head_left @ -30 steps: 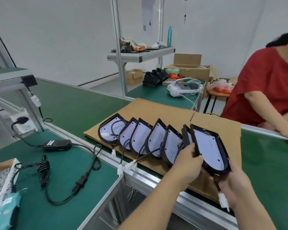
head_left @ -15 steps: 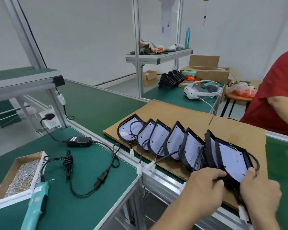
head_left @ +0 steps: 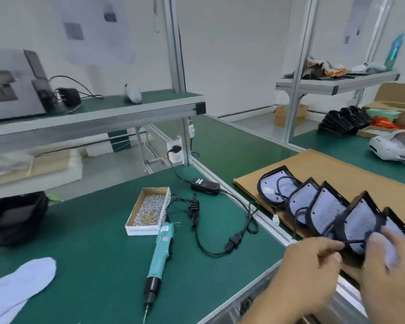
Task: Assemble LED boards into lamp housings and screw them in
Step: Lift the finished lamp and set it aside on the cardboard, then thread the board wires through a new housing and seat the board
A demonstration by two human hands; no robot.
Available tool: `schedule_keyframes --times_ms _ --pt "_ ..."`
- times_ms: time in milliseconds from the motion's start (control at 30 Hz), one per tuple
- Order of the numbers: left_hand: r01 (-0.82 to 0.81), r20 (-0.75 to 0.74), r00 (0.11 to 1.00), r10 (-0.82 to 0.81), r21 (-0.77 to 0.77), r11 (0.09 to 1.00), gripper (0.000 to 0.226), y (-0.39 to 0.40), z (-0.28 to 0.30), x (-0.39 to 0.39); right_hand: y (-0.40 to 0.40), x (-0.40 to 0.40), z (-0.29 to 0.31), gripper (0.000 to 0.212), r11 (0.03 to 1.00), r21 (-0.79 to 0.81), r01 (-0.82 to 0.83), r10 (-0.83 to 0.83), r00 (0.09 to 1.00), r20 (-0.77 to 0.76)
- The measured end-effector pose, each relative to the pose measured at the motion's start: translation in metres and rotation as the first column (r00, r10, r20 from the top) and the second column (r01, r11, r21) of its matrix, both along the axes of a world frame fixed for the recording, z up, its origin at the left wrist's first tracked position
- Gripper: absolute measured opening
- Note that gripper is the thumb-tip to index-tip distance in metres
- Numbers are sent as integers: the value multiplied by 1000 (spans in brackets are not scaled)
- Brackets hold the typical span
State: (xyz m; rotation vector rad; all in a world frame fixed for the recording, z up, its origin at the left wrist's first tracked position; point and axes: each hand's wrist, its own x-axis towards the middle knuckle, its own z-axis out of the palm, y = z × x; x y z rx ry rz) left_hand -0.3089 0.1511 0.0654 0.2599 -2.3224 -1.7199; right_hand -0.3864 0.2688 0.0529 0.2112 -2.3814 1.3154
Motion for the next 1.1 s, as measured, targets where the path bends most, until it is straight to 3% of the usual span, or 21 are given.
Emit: schedule_keyframes --times_ms 100,200,367,600,767,933,1100 --pt "-168 -70 983 173 65 984 30 -48 7 24 -96 45 16 56 957 -115 -268 266 963 -32" --pt "-417 -136 896 423 69 906 31 -106 8 60 -169 73 19 42 854 -146 -499 493 866 -77" --pt "-647 -189 741 644 54 760 29 -186 3 144 -261 139 14 16 620 -202 -758 770 637 -27" --pt "-848 -80 530 844 -70 526 23 -260 -26 248 -347 225 -11 20 360 -150 -921 933 356 54" --pt "-936 35 340 940 -80 342 22 -294 -51 305 -406 269 -25 21 180 -81 -980 959 156 238" --pt "-950 154 308 939 -13 313 20 -286 -88 334 -482 291 -33 29 135 30 -990 918 136 372" --pt "-963 12 269 963 -33 269 23 -271 -113 340 -563 303 -34 31 229 72 -971 866 237 441"
